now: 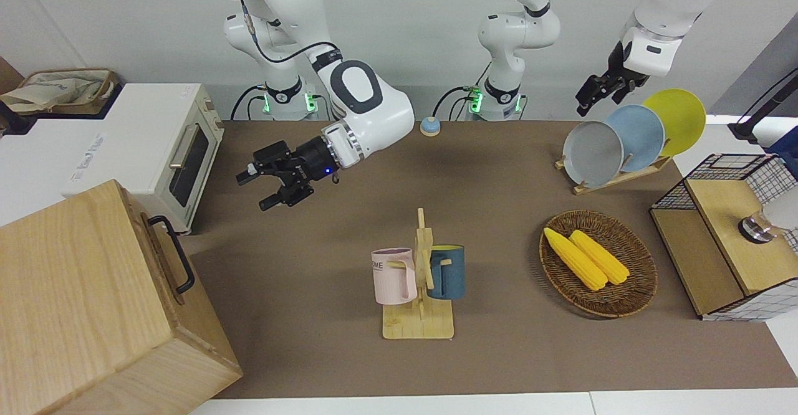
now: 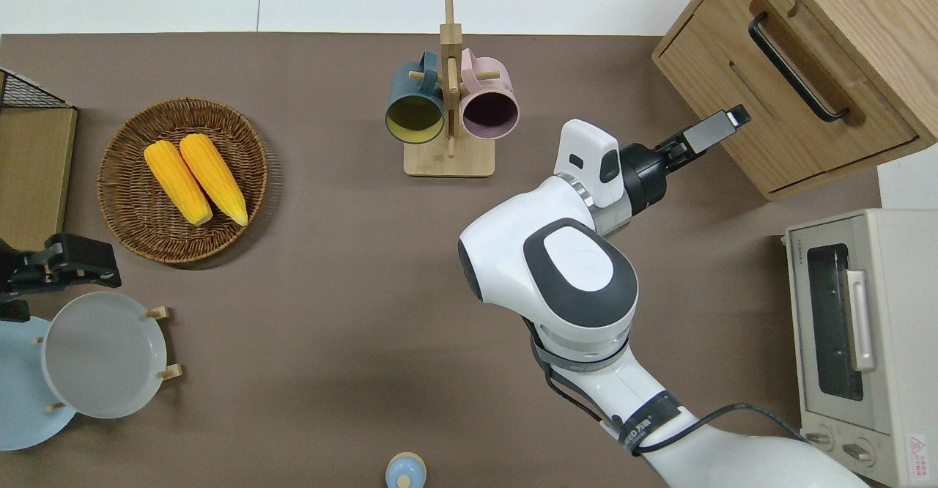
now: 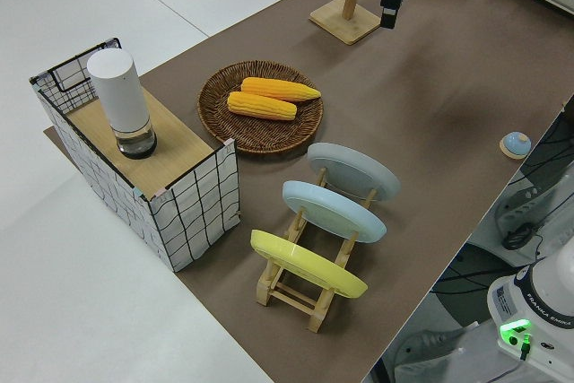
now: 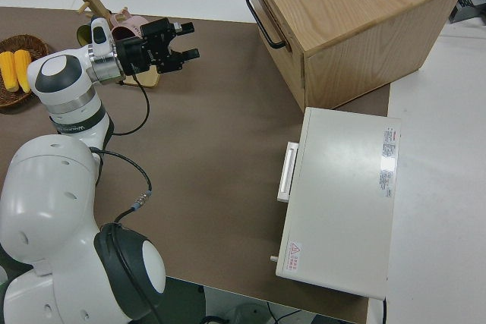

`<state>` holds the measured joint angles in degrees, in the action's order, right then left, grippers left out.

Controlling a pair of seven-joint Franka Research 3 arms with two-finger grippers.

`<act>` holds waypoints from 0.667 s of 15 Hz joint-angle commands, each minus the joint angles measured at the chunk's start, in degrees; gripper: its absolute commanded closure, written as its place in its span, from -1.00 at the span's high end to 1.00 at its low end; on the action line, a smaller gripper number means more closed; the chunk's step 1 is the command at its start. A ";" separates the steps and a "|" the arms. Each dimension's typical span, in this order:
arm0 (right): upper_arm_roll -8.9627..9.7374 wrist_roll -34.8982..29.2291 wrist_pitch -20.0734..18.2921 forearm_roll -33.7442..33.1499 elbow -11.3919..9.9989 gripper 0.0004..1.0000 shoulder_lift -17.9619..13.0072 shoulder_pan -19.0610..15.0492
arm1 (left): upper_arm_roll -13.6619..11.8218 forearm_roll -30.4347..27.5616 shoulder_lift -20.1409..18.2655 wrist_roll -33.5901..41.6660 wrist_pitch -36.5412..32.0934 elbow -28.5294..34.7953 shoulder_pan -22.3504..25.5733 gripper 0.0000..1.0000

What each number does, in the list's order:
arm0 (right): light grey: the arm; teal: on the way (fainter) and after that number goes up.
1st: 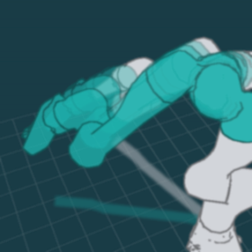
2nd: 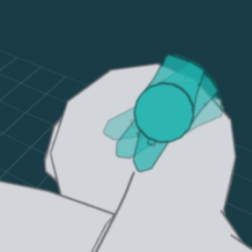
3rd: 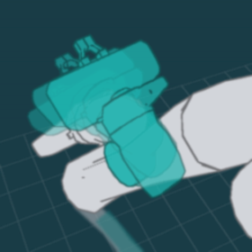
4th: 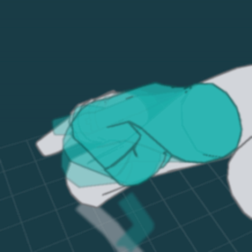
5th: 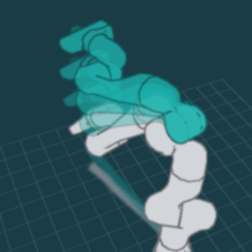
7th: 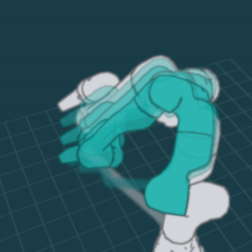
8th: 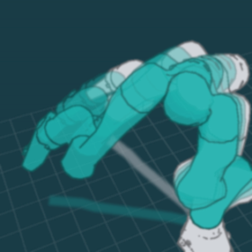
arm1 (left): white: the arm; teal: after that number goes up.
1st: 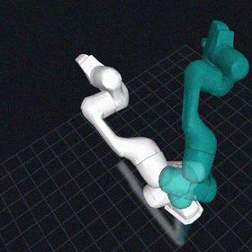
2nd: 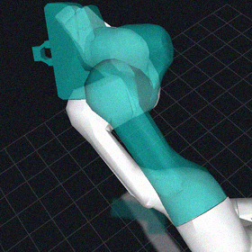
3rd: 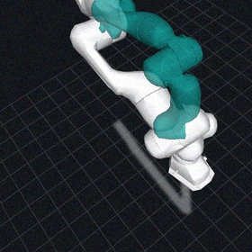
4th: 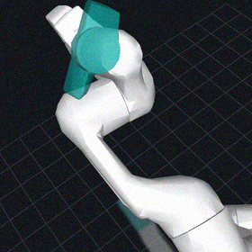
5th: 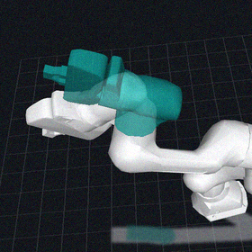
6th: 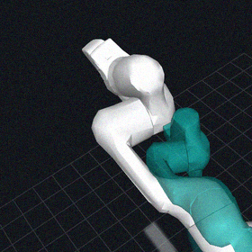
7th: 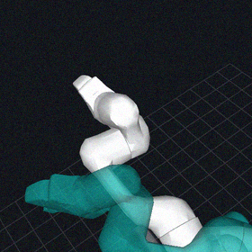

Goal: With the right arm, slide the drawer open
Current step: 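Reach the open right gripper toward the drawer's black bar handle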

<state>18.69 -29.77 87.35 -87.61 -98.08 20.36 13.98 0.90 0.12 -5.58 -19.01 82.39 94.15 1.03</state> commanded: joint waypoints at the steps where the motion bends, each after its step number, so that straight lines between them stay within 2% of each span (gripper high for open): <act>1: -0.58 -1.17 -1.39 -5.63 -3.69 0.97 0.02 0.34 | -0.29 -0.21 -0.48 0.55 -0.12 -0.02 -0.24 0.99; 4: -0.50 -1.08 -2.36 -9.50 -6.94 0.97 1.17 0.43 | -0.29 -0.21 -0.48 0.55 -0.12 -0.02 -0.24 0.99; 7: -0.67 2.07 -2.36 -13.28 -6.95 0.96 2.40 0.34 | -0.29 -0.21 -0.48 0.55 -0.12 -0.02 -0.24 0.99; 10: -2.34 6.38 -1.66 -16.10 -6.69 0.96 3.10 0.34 | 0.76 -0.38 -0.48 0.55 -0.12 -0.02 -0.33 0.99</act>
<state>17.76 -27.67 85.69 -100.31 -104.67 23.00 14.08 0.97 0.12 -5.58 -19.00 82.39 94.15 1.03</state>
